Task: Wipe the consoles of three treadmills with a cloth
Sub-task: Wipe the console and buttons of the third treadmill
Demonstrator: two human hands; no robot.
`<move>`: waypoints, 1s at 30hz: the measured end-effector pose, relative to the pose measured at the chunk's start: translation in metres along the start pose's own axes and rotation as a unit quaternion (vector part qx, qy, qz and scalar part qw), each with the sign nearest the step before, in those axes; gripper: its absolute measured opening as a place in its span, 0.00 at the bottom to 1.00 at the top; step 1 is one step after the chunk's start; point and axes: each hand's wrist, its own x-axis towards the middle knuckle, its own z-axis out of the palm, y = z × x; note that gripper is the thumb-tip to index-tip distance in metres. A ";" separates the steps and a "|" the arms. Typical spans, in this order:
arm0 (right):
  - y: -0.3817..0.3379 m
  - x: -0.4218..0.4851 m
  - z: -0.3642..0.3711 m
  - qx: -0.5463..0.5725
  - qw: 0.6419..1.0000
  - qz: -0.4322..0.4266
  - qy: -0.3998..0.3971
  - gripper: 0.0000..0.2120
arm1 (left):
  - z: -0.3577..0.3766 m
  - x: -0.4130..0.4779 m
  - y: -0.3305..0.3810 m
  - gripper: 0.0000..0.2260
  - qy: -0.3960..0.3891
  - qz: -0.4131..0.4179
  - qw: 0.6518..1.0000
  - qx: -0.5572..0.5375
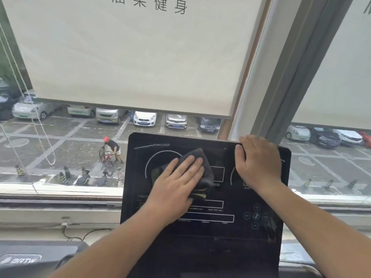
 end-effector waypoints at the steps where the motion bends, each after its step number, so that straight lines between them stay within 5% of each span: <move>1: 0.008 -0.003 0.001 -0.023 0.999 0.027 0.007 0.22 | -0.003 0.008 -0.009 0.40 0.013 0.005 1.000 0.005; 7: 0.014 -0.007 0.016 0.035 0.995 0.073 0.053 0.21 | -0.008 0.035 0.023 0.40 0.028 -0.122 0.991 -0.043; 12: 0.022 -0.011 0.013 0.064 0.994 0.042 0.073 0.19 | -0.003 0.022 0.018 0.39 -0.036 0.094 0.995 -0.023; 18: 0.024 -0.010 0.011 0.066 0.994 0.046 0.075 0.20 | -0.015 0.051 0.016 0.39 0.059 -0.129 0.987 -0.077; 20: 0.025 -0.009 0.012 0.057 0.995 0.036 0.074 0.20 | -0.001 0.037 0.040 0.41 0.042 -0.091 0.993 -0.064; 25: 0.017 -0.008 0.013 0.001 0.996 0.044 0.073 0.20 | 0.007 0.012 0.016 0.37 -0.027 0.165 0.986 -0.007; 27: 0.009 -0.008 0.016 -0.015 0.996 0.064 0.061 0.21 | -0.001 0.019 -0.010 0.36 0.011 0.109 0.994 -0.002; 30: 0.005 -0.008 0.018 -0.007 0.994 0.087 0.058 0.21 | -0.005 0.017 -0.016 0.40 0.062 -0.115 0.990 -0.058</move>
